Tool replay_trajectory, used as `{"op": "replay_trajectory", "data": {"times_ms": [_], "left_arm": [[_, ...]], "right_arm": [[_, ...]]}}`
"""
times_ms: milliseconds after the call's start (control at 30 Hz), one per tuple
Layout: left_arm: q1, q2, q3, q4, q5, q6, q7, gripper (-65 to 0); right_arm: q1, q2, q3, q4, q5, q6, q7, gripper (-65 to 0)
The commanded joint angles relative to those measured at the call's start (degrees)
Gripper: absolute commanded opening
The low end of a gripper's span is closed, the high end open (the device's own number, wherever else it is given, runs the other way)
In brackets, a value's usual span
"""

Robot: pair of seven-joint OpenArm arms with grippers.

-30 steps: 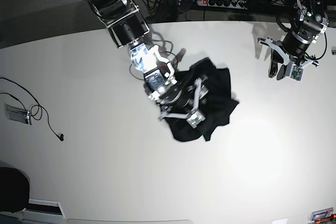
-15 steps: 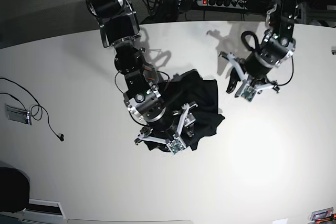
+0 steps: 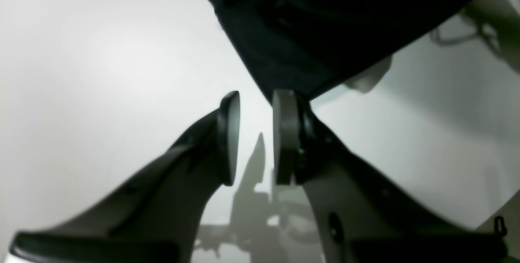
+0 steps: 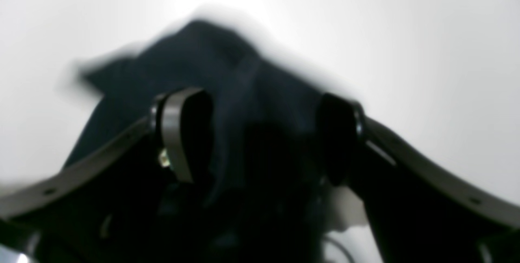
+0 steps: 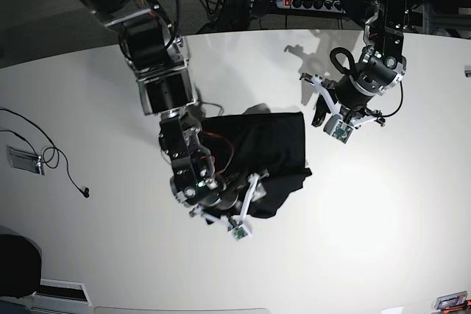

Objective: Fold the T-shirt properly
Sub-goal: 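Drag the shirt with the right gripper while lowering the left gripper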

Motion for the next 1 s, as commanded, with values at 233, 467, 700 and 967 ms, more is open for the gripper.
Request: {"op": "replay_trajectory", "data": {"times_ms": [233,467,700,967], "left_arm": [[-0.1,-0.3,-0.3,1.0,-0.2,0.1,-1.6,-50.5],[-0.1,-0.3,-0.3,1.0,-0.3,0.1,-1.6,-50.5],[0.2,-0.3,-0.5,1.0,-0.3,0.1,-1.6,-50.5],[0.2,-0.3,-0.5,1.2,-0.3,0.1,-1.6,-50.5]], "right_arm": [[3.3,-0.8,-3.3,15.3,-0.2,-0.5,-4.8,-23.6],[0.0,-0.8,-9.4,18.3,-0.3,-0.6,-6.1,-23.6],[-0.4,-0.6,-7.0,24.2,-0.2,-0.6,-6.6,-23.6],[-0.5,7.7,-1.4,22.5,-0.2,-0.6,-5.1,-23.6]]}}
